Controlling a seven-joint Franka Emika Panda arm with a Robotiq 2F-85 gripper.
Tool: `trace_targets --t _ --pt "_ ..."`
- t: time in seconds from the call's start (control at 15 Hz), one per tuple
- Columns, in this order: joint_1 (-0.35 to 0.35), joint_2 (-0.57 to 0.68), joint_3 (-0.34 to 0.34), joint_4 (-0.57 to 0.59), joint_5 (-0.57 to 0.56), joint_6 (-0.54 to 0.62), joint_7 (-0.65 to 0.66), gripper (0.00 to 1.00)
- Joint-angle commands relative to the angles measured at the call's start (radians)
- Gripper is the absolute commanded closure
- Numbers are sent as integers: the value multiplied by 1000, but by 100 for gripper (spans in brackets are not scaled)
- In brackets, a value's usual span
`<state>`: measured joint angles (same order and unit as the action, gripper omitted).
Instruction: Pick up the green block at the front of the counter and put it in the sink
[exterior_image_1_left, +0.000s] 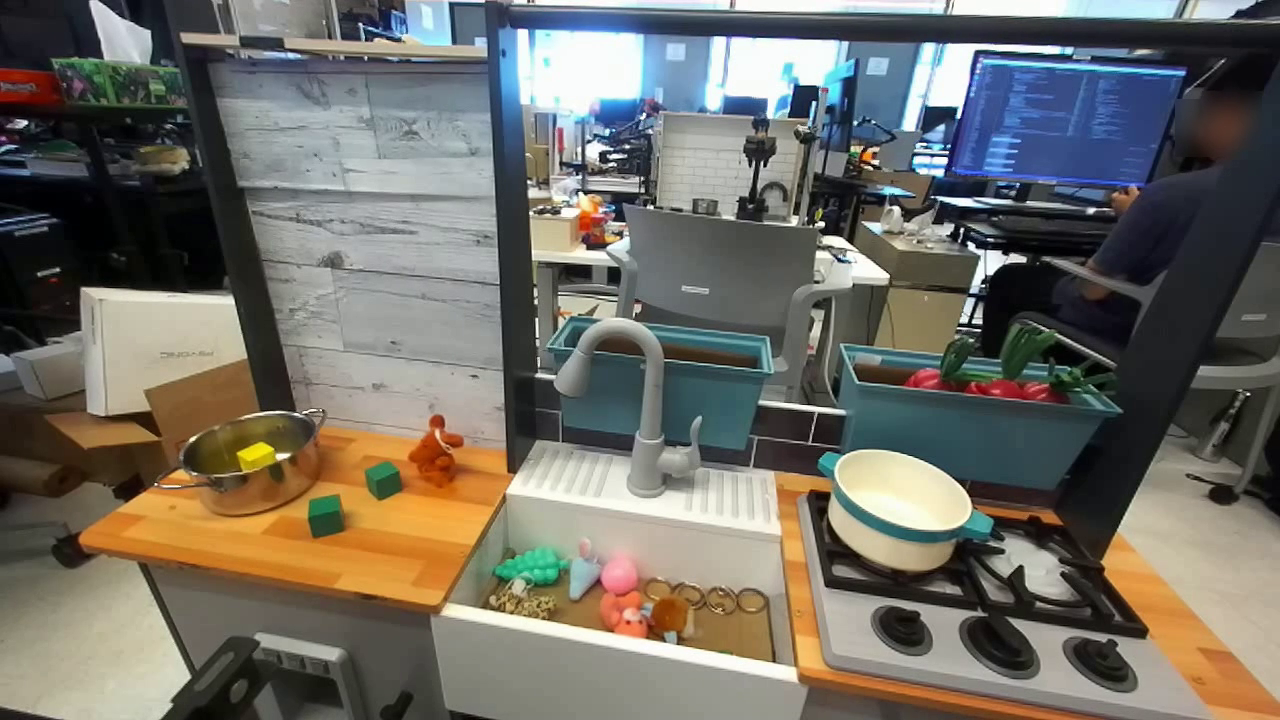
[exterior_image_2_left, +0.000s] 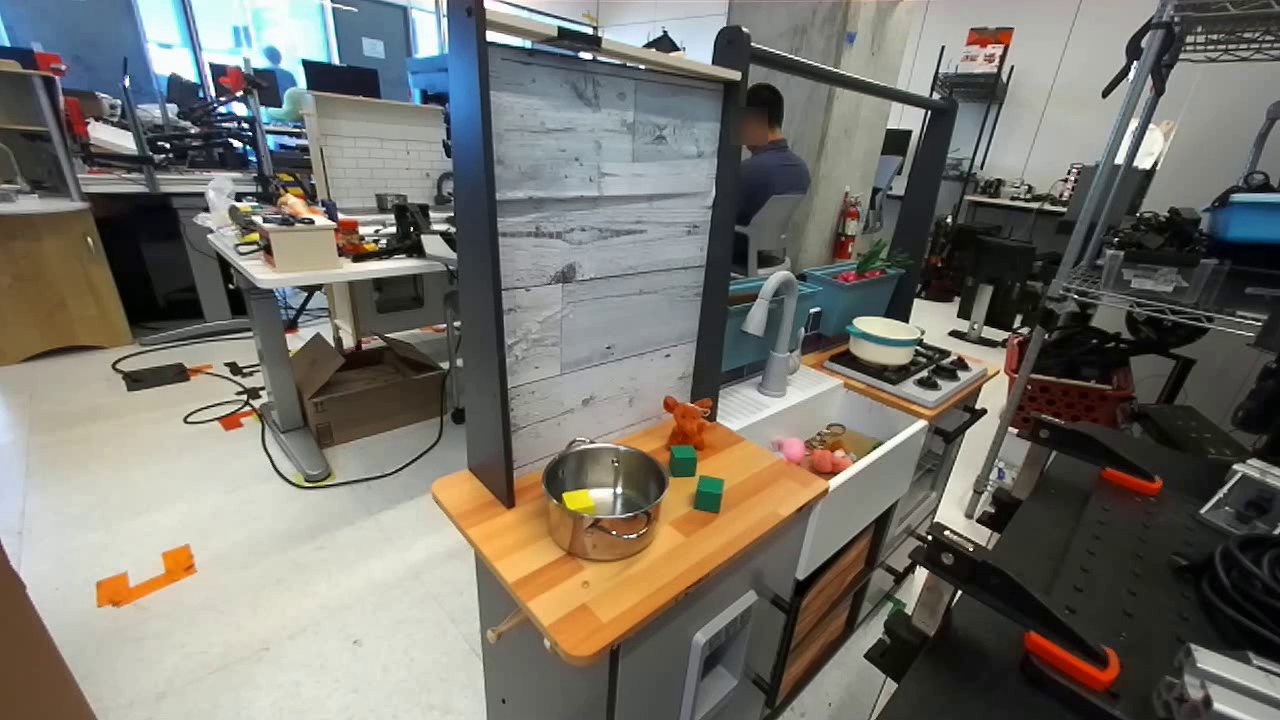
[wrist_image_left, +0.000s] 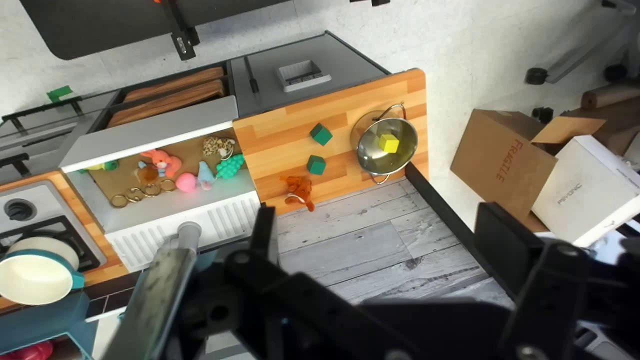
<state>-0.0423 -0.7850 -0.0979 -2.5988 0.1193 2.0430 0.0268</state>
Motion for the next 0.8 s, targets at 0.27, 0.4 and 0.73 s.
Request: trace_targets --t 0.27,0.4,0.73 --pt "-38 143 13 52 -47 37 -2 0" --pt "-55 209 26 85 -92 -59 31 0" --pt "-81 315 58 137 -195 -187 106 0"
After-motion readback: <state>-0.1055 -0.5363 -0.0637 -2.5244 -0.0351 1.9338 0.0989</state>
